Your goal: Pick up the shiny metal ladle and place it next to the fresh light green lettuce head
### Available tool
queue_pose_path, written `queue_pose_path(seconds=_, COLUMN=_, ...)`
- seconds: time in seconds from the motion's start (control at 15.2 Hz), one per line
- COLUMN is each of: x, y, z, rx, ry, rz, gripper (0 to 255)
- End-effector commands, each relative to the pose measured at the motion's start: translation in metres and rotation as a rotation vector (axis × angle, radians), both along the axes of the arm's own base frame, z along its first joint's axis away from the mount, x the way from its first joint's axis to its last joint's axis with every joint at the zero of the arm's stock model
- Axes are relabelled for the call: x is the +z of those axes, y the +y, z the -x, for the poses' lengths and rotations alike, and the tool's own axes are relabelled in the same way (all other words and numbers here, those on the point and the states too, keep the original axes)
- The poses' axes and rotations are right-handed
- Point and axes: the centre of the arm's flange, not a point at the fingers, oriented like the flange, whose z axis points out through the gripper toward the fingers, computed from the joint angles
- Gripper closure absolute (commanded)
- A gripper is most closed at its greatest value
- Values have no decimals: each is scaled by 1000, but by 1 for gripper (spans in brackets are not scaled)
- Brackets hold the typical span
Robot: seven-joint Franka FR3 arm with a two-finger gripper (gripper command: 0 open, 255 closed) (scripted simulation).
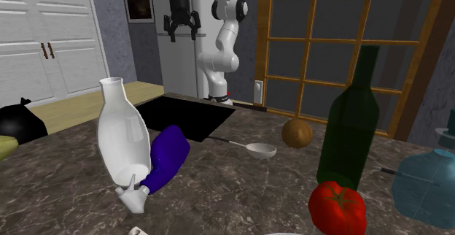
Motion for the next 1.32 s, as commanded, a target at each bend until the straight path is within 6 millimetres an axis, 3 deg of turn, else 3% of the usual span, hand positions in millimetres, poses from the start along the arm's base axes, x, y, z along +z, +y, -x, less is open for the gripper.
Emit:
queue_pose_path(seconds=0.0, x=0, y=0, z=0, rx=0, ry=0, rz=0, gripper=0)
queue_pose_path(seconds=0.66, x=-65, y=75, z=-90, rx=382, ry=-50, rz=100, gripper=0)
queue_pose_path(seconds=1.25, x=-128, y=162, z=-145, rx=726, ry=-95, rz=189, gripper=0)
